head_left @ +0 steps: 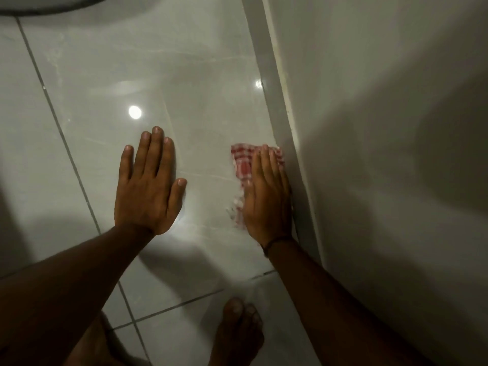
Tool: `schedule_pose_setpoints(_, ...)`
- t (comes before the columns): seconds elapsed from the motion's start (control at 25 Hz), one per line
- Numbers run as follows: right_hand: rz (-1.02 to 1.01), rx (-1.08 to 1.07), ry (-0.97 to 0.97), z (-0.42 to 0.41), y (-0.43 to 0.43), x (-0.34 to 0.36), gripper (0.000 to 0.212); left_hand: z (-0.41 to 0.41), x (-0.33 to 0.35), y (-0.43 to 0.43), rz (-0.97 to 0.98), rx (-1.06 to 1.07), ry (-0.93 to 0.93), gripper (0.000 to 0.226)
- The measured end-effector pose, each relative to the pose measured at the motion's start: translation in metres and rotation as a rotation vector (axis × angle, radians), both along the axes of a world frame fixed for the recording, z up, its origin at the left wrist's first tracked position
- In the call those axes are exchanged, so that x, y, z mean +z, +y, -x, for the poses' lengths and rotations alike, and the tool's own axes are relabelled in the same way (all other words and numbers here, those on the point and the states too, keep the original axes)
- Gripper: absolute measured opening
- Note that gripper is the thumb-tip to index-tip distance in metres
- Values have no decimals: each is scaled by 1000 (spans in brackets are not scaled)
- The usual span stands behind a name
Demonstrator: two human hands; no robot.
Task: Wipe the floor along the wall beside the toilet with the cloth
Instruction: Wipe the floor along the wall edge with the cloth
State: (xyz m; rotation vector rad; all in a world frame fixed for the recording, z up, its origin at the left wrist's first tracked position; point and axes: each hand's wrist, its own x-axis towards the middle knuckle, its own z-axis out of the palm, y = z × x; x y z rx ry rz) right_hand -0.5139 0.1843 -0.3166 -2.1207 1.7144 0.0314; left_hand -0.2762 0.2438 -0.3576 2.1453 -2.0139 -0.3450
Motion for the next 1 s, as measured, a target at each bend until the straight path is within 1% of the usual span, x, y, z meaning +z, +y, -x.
schedule_pose_setpoints(0.04, -19, 29, 28, 13, 21, 4, 76, -1, 0, 0, 0, -3, -3, 79)
schedule_pose_setpoints(0.08, -32, 32, 41, 28, 45, 9, 75, -1, 0, 0, 0, -6, -2, 79)
schedule_pose_setpoints(0.2, -28, 26, 86, 60, 99, 9, 60, -1, 1, 1, 0, 0, -6, 79)
schedule_pose_setpoints(0.28, -42, 51, 121, 60, 97, 4, 67, -1, 0, 0, 13, -2, -10, 79)
schedule_pose_setpoints(0.36, -28, 101, 105, 45, 67, 2, 80, -1, 0, 1, 25, -7, -20, 78)
schedule_pose_setpoints(0.4, -7, 124, 78, 31, 42, 0, 83, -1, 0, 1, 28, -7, -26, 78)
schedule_pose_setpoints(0.48, 29, 132, 23, -7, -26, -1, 81, -1, -1, 2, 25, -10, -25, 78)
schedule_pose_setpoints(0.56, 15, 113, 6, -47, -93, -2, 81, -1, 1, 1, 8, -7, -21, 78)
schedule_pose_setpoints(0.6, 25, 106, 10, -60, -113, -4, 79, 0, 1, 0, -1, -1, -21, 78)
schedule_pose_setpoints(0.68, 74, 127, 51, -65, -118, -11, 77, -1, 2, 0, -26, 6, -16, 79)
schedule_pose_setpoints(0.8, 125, 147, 77, -31, -59, -8, 74, 0, 3, 0, -24, 10, -16, 78)
schedule_pose_setpoints(1.0, 8, 191, 119, 72, 102, 5, 71, 0, 3, 1, -20, 10, -18, 77)
